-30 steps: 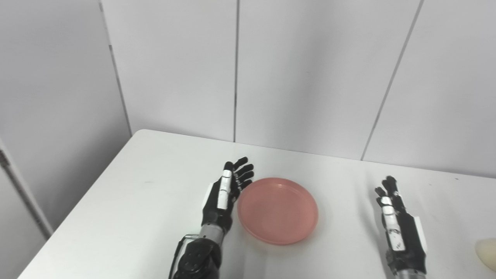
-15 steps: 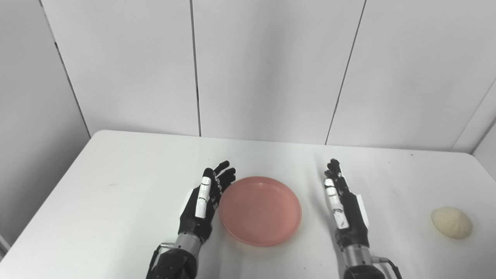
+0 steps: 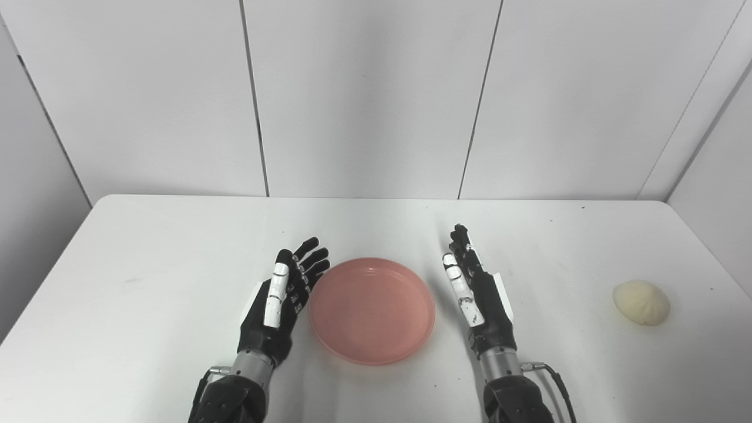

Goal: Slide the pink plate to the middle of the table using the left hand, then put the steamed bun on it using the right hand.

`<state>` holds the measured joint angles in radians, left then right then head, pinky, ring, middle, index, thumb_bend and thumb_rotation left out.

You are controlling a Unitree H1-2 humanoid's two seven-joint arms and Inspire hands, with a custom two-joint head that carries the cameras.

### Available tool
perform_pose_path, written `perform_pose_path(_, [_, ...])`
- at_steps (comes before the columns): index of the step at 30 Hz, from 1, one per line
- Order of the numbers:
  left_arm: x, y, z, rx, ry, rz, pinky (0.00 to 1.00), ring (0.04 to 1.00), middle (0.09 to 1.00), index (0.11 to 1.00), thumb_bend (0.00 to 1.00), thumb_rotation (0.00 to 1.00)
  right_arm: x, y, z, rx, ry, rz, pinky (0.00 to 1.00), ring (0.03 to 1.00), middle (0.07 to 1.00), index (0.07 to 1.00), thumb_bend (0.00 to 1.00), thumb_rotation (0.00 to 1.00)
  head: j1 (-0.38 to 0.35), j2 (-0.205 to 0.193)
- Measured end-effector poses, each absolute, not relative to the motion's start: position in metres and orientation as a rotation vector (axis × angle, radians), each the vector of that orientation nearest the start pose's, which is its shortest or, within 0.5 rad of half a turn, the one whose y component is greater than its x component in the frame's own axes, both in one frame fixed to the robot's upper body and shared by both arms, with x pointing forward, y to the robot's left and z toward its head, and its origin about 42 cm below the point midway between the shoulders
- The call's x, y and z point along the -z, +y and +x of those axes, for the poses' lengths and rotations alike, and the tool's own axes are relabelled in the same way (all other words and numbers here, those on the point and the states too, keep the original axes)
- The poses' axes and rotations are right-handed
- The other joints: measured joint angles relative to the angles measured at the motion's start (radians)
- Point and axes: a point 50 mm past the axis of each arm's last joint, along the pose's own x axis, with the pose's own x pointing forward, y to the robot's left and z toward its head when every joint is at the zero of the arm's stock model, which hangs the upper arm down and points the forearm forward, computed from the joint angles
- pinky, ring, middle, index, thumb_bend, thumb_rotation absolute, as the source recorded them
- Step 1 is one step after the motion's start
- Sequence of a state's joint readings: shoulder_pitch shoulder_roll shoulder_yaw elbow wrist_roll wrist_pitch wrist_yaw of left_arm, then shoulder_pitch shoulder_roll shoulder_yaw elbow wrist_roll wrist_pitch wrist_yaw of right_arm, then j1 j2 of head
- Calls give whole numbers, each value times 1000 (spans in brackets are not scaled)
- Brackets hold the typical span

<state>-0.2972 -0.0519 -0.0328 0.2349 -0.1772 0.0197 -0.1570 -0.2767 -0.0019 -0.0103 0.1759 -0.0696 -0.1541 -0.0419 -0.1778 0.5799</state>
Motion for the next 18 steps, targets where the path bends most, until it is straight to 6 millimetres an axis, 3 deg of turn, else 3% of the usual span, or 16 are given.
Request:
perform_pose_path(3, [-124, 146, 375, 301, -41, -193, 998, 980, 959, 935, 661, 1000, -152, -203, 370, -4, -267, -104, 959, 931, 929, 933, 609, 759, -25, -5])
perform_pose_path(4, [-124, 146, 376, 304, -42, -191, 999, 989, 970, 945, 662, 1000, -158, -208, 372, 3, -276, -136, 910, 917, 915, 917, 568, 716, -31, -6])
perform_pose_path(8, [-123, 147, 379, 310, -50, -185, 1000, 993, 980, 959, 656, 1000, -196, -245, 379, 62, -311, -328, 843, 899, 894, 892, 573, 670, -104, -25])
perform_pose_path(12, [-123, 149, 384, 316, -51, -176, 1000, 995, 985, 968, 661, 1000, -237, -283, 382, 126, -323, -465, 828, 869, 871, 871, 600, 673, -126, -34])
perform_pose_path(18, [-124, 153, 385, 323, -53, -165, 1000, 999, 990, 971, 639, 1000, -266, -317, 375, 72, -241, -710, 764, 833, 840, 827, 675, 721, -198, -57])
